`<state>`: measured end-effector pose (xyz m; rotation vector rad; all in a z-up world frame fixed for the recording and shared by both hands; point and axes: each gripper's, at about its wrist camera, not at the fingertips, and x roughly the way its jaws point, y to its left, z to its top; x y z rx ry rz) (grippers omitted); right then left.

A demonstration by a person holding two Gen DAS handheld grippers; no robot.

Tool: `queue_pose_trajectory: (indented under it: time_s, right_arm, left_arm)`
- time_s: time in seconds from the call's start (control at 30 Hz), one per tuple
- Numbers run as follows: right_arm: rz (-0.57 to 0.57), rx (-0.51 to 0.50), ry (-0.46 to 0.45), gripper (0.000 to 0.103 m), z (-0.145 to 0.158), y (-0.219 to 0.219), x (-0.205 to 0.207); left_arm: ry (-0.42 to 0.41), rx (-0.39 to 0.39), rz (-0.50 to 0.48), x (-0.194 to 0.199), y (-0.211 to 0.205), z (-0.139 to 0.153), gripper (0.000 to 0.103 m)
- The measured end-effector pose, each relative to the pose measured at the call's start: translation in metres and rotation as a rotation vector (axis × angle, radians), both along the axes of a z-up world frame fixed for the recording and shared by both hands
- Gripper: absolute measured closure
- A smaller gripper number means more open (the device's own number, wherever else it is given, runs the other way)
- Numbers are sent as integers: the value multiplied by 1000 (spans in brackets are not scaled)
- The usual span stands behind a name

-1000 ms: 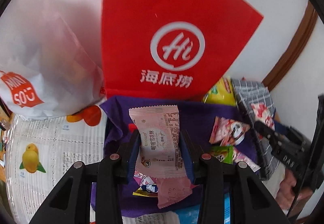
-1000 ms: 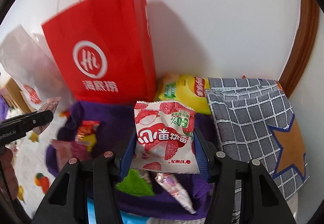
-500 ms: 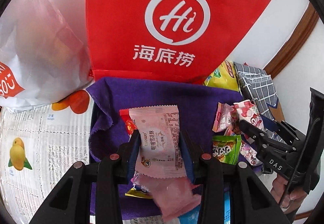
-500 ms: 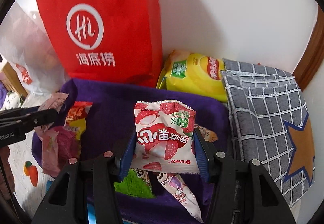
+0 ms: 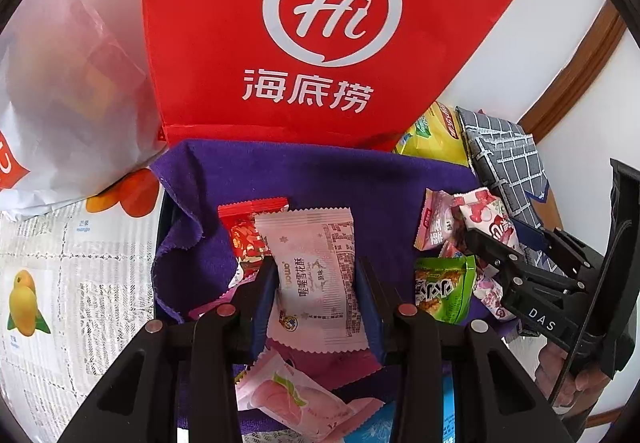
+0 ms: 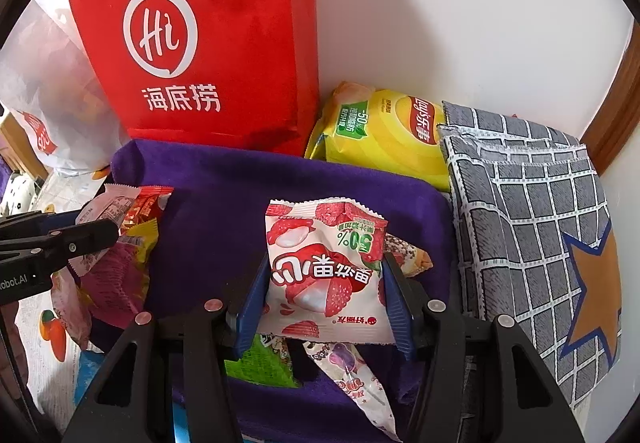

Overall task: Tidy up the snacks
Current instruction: 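Open both tools to drop the packets onto the purple towel, then move both tools back to the snacks beside the blue tissue pack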

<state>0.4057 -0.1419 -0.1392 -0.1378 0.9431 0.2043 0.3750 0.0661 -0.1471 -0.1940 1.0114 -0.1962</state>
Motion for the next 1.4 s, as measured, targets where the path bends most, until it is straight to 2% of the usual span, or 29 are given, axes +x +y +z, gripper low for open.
queue_pose_trajectory:
  time_s: [0.47,0.57,0.63,0.73,0.9,1.07,1.17,1.27,1.4]
  right_arm:
    - [-6,27,9,47,-3,2,1]
    - [-7,42,-6,42,0,2,-1]
    - [-5,60,-29,33,6,2,-4]
    - [-5,74,-80,27,17,2,-11]
    - [-19,58,-127,27,39,3,-24]
    - [-51,72,-160,27,56,0,-51]
    - [-62,76,-152,27,58,-3,-74]
    - [-64,77,-131,27,57,-4,-103]
    - [-67,91,-110,27,53,-3,-141]
  left_arm:
    - [-4,-1,17,-3,4,2,65]
    - [-14,-27,35,-5,7,5,57]
    - [-30,-41,35,-7,8,10,43]
    - [-51,-32,32,-12,6,18,38]
    - [-79,-21,18,-20,2,33,38]
    - [-135,17,16,-36,-1,53,38]
    - [-176,46,7,-47,-3,70,38]
    - [-215,124,11,-61,-9,89,38]
    - [-221,137,5,-80,-9,101,38]
